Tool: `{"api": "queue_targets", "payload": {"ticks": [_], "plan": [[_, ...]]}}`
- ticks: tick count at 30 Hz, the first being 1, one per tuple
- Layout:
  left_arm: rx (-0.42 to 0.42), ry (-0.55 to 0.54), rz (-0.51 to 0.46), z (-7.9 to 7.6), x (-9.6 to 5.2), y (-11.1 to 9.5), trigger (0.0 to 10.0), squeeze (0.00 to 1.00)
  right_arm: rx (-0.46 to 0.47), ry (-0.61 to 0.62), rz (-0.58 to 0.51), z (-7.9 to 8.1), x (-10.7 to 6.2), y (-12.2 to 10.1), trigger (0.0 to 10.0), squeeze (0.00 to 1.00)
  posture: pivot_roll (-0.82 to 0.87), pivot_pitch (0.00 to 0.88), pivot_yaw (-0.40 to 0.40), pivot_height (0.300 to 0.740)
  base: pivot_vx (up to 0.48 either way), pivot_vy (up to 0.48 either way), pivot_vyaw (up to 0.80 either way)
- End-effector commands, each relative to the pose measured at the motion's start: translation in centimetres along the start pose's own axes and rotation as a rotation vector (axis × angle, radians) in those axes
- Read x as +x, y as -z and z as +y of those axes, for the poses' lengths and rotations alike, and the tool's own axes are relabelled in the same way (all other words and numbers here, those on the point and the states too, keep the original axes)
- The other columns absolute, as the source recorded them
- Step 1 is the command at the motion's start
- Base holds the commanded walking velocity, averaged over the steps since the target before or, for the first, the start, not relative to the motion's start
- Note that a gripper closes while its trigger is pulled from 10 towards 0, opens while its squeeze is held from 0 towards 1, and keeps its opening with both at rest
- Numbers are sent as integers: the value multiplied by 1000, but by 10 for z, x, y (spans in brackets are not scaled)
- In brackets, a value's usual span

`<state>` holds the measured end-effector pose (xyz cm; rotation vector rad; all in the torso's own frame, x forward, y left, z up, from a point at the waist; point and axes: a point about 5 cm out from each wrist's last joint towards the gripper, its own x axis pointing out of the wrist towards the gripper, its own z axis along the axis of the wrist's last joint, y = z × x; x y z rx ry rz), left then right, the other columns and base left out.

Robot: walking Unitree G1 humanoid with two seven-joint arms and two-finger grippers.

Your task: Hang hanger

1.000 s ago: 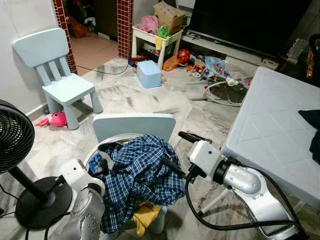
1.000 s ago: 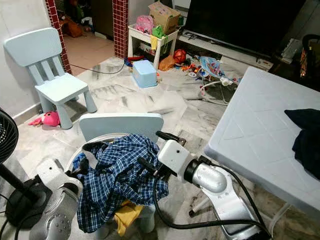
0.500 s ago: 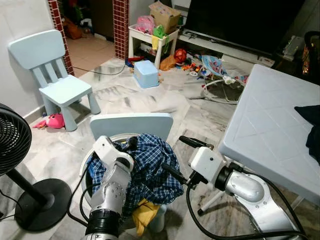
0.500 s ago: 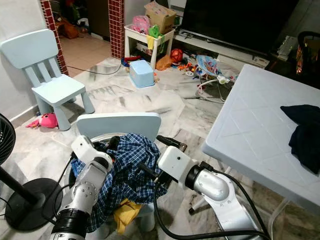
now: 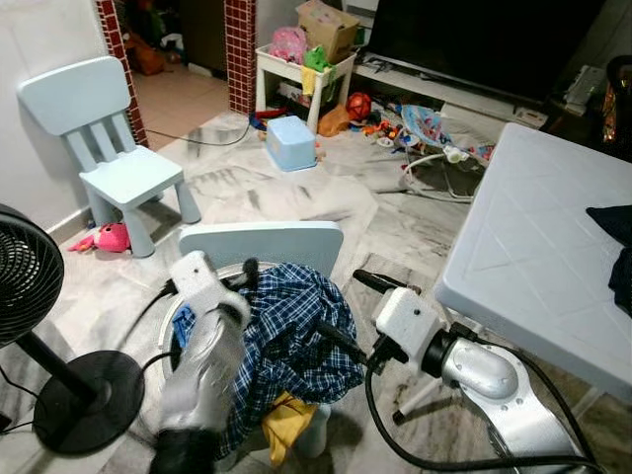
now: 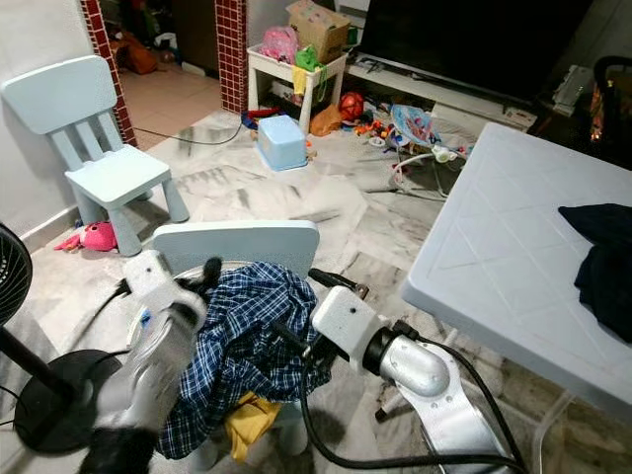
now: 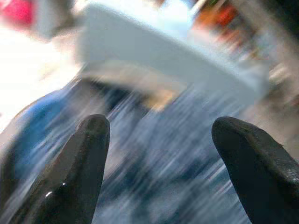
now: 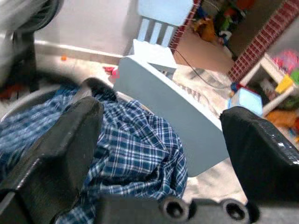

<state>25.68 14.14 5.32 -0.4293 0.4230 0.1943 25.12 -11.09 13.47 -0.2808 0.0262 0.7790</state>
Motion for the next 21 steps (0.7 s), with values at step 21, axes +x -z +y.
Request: {"api": "queue_targets", "payload": {"ticks": [21], "plan": [[413,151,-71,17,-34,-23,10000,0,386,333,-88,-31,16,19,10000,0,-15,0,10,740,0,0,0]]}}
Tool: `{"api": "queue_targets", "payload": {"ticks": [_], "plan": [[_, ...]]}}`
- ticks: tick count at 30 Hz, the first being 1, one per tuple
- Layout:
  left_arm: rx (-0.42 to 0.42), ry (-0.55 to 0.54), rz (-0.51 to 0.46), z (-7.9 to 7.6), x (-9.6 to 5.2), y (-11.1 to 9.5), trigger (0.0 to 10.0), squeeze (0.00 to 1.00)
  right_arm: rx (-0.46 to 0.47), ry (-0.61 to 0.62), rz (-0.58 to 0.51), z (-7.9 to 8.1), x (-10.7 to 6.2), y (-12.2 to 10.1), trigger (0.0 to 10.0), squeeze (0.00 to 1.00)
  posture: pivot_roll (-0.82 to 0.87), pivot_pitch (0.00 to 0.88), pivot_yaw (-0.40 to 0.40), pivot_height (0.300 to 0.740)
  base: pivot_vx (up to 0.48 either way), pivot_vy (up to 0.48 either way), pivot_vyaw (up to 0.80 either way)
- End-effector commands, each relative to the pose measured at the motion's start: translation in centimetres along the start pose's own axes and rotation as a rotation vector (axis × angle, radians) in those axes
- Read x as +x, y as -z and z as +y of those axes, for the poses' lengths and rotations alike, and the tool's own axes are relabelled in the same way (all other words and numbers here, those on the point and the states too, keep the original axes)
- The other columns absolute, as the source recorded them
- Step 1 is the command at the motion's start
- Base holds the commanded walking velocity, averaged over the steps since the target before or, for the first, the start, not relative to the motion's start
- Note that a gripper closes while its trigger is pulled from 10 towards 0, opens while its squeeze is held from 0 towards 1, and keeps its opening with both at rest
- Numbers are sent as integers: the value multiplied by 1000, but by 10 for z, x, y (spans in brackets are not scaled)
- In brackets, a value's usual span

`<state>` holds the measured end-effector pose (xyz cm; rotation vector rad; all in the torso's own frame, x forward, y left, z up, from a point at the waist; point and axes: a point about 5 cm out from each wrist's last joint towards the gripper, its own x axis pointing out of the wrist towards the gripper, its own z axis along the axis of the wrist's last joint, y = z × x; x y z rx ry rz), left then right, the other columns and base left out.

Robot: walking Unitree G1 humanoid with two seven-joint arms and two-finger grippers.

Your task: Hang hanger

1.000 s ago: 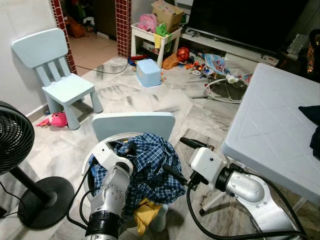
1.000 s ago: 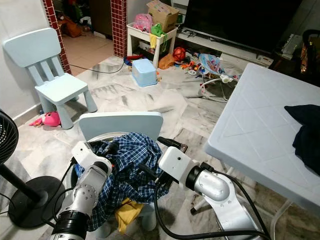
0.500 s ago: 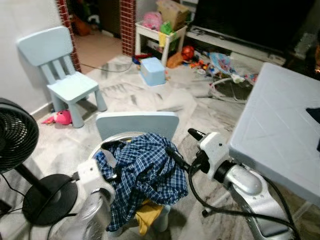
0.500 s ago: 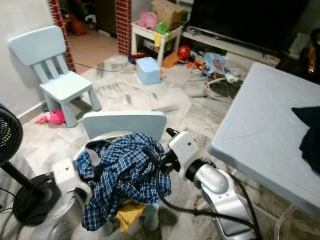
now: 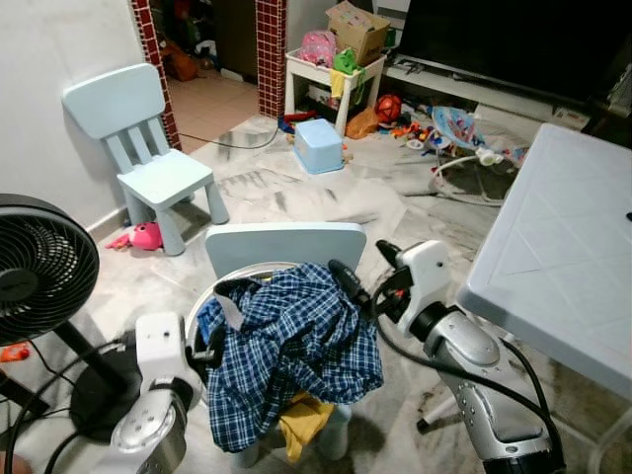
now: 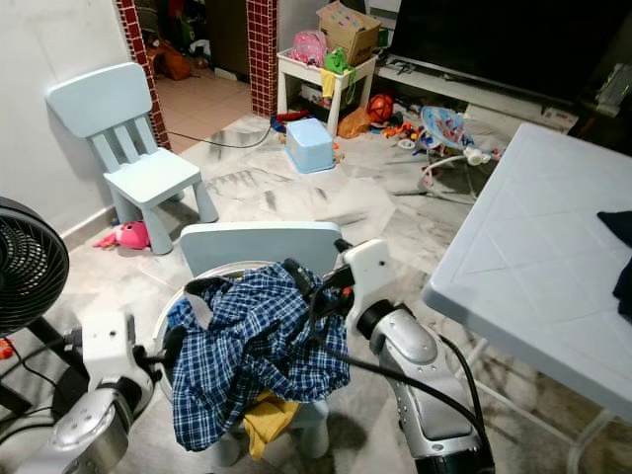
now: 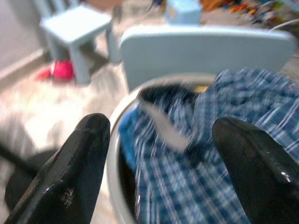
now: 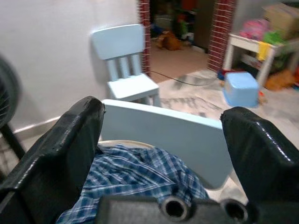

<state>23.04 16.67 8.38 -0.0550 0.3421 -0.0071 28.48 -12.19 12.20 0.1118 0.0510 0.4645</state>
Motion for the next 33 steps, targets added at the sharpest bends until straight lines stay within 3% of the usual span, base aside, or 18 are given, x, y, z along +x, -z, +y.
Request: {"api": "queue_targets", "payload": {"ticks": [1,8,13,21,33], "plan": [[24,35,-5,-5,4,0,10000,0,36,58,-8,-9,-3,4,10000,0,-16,0,19,740,0,0,0],[20,75,-31,-14,16,-9,10000,0,48,97,13,-14,-4,13,10000,0,-21,0,28,740,0,0,0],[21,90,-53,-20,15,-9,10000,0,25,83,4,-14,-3,12,10000,0,-28,0,14,740,0,0,0],[-5,88,-57,-24,16,-6,10000,0,-1,48,3,-12,-2,8,10000,0,-36,0,-10,740,0,0,771],[-28,114,-68,-27,18,-7,10000,0,-16,39,0,-9,-4,7,10000,0,-54,0,-3,740,0,0,0]]}}
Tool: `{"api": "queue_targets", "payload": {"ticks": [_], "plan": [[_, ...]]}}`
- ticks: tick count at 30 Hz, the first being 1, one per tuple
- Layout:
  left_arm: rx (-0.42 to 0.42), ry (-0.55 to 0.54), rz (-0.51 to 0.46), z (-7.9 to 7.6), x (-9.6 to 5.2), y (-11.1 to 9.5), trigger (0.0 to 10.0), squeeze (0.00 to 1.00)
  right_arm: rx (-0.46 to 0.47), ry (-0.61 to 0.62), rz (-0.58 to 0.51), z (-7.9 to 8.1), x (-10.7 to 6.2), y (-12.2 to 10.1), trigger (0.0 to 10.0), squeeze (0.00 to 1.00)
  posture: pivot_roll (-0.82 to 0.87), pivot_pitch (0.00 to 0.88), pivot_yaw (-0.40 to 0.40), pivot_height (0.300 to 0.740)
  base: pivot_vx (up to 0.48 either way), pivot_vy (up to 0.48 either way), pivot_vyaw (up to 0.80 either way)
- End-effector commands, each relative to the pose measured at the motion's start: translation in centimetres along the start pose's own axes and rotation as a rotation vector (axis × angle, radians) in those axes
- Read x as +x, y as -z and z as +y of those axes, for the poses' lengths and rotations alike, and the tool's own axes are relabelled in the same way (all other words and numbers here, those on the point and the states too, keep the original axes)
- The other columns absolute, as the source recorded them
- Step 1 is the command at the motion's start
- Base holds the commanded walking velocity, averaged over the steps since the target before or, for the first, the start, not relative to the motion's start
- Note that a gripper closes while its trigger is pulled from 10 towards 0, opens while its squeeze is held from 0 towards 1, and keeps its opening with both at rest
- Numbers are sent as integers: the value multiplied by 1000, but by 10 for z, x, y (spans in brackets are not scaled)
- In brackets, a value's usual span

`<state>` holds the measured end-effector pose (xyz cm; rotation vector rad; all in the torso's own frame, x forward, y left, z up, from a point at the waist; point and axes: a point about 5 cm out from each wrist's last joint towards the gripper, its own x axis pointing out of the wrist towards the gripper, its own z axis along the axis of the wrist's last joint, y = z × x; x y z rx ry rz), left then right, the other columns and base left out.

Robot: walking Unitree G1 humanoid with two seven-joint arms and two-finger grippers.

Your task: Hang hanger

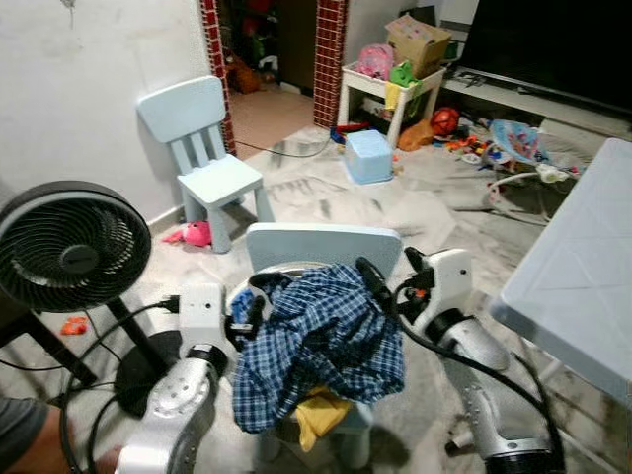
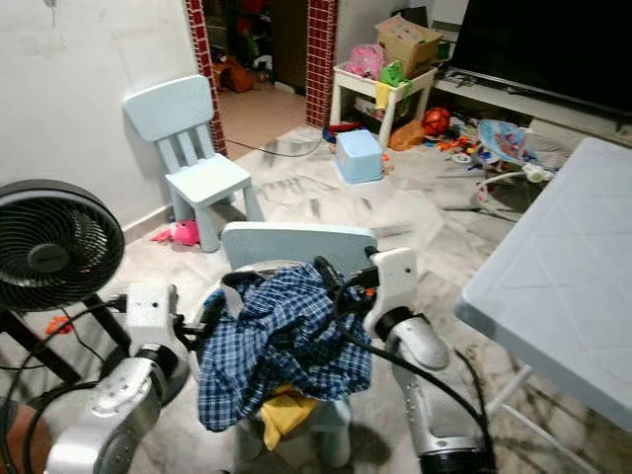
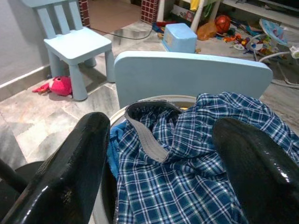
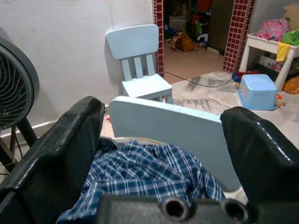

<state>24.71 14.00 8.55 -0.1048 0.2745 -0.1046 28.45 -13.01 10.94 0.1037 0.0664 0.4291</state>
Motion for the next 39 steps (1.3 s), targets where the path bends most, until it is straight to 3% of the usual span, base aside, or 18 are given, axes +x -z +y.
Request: {"api": "queue_targets", "payload": {"ticks": [1,17,28,39], "plan": [[4,8,-4,0,2,-1,10000,0,-14,1,-13,0,-1,-4,10000,0,-56,0,-5,740,0,-247,0],[-20,12,6,-3,2,3,10000,0,-30,-9,-4,1,-3,-4,10000,0,-61,0,-9,740,0,-304,0],[-24,-51,5,2,2,4,10000,0,-42,-26,10,2,-6,-2,10000,0,-68,0,-12,740,0,0,0],[-37,-75,2,4,3,4,10000,0,-53,-30,12,2,-8,-3,10000,0,-76,0,-13,740,0,0,758]]}}
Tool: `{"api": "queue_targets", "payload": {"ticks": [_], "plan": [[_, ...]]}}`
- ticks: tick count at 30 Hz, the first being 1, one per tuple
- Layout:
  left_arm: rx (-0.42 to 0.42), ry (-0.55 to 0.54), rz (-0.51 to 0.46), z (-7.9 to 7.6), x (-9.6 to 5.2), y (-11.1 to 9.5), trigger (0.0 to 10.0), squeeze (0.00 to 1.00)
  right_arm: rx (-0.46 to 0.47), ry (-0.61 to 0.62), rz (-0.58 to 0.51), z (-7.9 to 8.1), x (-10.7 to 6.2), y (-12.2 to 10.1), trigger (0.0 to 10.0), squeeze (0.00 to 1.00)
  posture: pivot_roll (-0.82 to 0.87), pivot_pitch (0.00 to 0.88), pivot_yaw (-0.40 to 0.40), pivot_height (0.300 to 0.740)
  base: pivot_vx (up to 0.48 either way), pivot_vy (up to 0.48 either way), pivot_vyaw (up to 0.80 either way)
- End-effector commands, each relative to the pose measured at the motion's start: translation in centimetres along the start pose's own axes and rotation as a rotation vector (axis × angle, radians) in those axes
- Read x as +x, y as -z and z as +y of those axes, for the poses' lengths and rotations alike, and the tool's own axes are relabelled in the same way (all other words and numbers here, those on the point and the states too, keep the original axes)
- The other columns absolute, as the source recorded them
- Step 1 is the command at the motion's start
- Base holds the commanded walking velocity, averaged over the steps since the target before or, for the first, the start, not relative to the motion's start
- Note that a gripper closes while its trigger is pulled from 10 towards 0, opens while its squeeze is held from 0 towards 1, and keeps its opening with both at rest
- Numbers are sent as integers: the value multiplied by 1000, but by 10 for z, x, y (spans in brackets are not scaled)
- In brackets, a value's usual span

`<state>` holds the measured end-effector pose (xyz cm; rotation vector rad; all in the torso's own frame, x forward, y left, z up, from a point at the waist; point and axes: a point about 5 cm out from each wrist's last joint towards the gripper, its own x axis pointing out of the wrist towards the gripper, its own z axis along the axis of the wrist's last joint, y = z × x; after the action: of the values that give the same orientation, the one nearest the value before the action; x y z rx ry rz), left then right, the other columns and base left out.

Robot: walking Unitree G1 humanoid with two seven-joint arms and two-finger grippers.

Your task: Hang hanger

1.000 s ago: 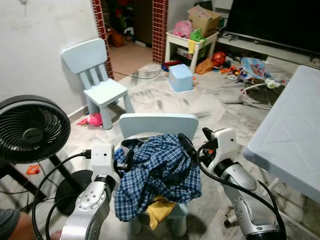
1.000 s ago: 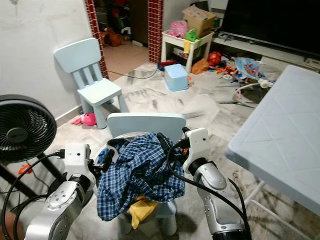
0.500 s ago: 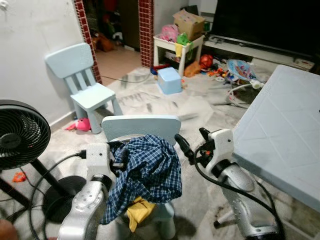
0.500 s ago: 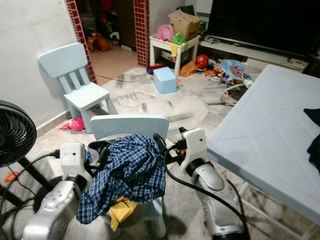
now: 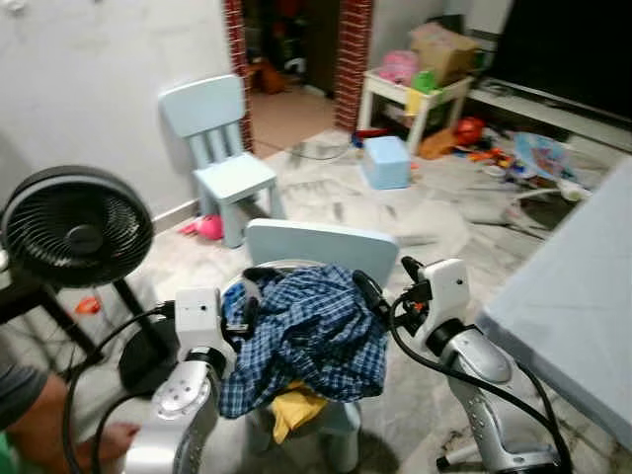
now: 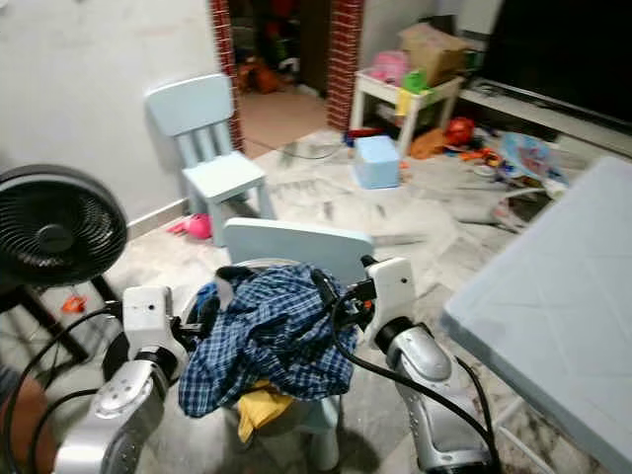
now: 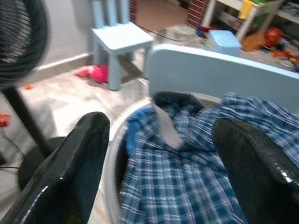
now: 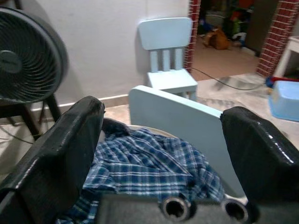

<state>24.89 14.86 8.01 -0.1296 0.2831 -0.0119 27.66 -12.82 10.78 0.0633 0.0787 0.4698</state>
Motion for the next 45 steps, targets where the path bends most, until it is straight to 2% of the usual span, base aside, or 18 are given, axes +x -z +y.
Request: {"api": "queue_targets", "payload": {"ticks": [1,5,10,11,15,19,23,25,27,29,30,32,36,37,40,43,45], "plan": [[1,12,1,-5,1,0,10000,0,-16,8,-10,-3,-1,-5,10000,0,-76,0,-13,740,0,0,800],[-13,-6,13,-3,3,1,10000,0,-14,7,-9,-2,-2,-6,10000,0,-77,0,-16,740,0,0,753],[-33,-23,20,0,8,1,10000,0,-15,6,-7,-2,-2,-7,10000,0,-85,0,-22,740,0,0,0],[-92,-32,34,-1,12,2,10000,0,-19,3,-8,-1,-3,-8,10000,0,-93,0,-26,740,0,0,0],[-239,-38,80,-9,23,8,10000,0,-30,2,-12,-2,-7,-14,10000,0,-130,0,-42,740,0,0,0],[-302,-31,111,-15,31,14,10000,0,-45,4,-8,-5,-13,-18,10000,0,-161,0,-53,740,0,0,0],[-282,-40,136,-18,36,19,10000,0,-69,2,7,-8,-19,-20,10000,0,-195,0,-60,740,0,0,0],[-177,-78,118,-6,38,16,10000,0,-103,17,31,-16,-31,-23,10000,0,-219,0,-65,740,0,0,0],[-134,-113,109,7,38,14,10000,0,-108,28,40,-19,-35,-23,10000,0,-221,0,-66,740,0,0,0],[-135,-118,111,14,40,15,10000,0,-107,30,42,-19,-37,-24,10000,0,-223,0,-68,740,0,0,0],[-154,-116,121,22,45,16,10000,0,-107,27,46,-16,-37,-25,10000,0,-226,5,-69,740,0,0,0],[-180,-107,130,26,49,16,10000,0,-110,22,45,-13,-37,-27,10000,0,-231,9,-69,740,0,0,0],[-240,-23,128,14,61,14,10000,0,-126,7,32,-6,-38,-33,10000,0,-253,19,-69,740,0,0,0],[-241,19,139,4,66,16,10000,0,-130,12,26,-7,-41,-37,10000,0,-263,25,-69,740,0,0,0],[-269,54,137,-6,71,18,10000,0,-138,22,25,-9,-45,-40,10000,0,-280,30,-67,740,0,0,0],[-269,137,133,-26,79,14,10000,0,-156,52,31,-14,-52,-44,10000,0,-318,45,-64,740,0,0,0],[-265,144,129,-29,80,13,10000,0,-159,56,33,-14,-54,-46,10000,0,-324,48,-63,740,0,0,0]]}}
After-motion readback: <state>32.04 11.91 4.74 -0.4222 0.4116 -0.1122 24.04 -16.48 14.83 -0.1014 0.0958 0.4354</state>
